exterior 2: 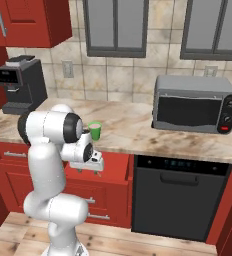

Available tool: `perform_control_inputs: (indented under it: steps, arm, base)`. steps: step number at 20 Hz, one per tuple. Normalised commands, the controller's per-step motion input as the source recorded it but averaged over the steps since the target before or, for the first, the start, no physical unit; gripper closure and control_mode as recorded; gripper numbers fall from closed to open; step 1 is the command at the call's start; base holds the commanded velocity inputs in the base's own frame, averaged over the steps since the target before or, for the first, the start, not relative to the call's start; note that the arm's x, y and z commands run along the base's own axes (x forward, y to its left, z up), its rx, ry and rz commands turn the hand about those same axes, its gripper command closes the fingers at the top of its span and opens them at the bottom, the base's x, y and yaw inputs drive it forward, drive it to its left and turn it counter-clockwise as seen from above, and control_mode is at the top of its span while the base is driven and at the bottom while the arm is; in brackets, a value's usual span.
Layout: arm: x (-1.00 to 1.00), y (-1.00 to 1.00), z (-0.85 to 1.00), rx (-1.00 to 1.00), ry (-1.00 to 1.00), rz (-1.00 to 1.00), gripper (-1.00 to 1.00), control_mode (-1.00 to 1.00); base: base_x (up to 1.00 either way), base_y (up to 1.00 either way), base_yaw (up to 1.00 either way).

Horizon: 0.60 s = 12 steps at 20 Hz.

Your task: Pick up the straw from the left drawer and put it inside the smoothie cup.

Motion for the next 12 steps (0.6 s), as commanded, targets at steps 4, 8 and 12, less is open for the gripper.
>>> perform_control_inputs:
  steps: [4, 8, 12]
  arm:
    - [0.03, 0.0, -0.39, -0.03, 0.04, 0.0, -1.0, -1.0]
    - [-0.1, 0.0, -0.42, -0.02, 0.02, 0.0, -1.0, -1.0]
    - [-0.66, -0.04, -0.35, -0.01, 0.01, 0.0, -1.0, -1.0]
  base:
    - [0.0, 0.0, 0.0]
    - [0.0, 0.0, 0.0]
    - [0.0, 0.0, 0.0]
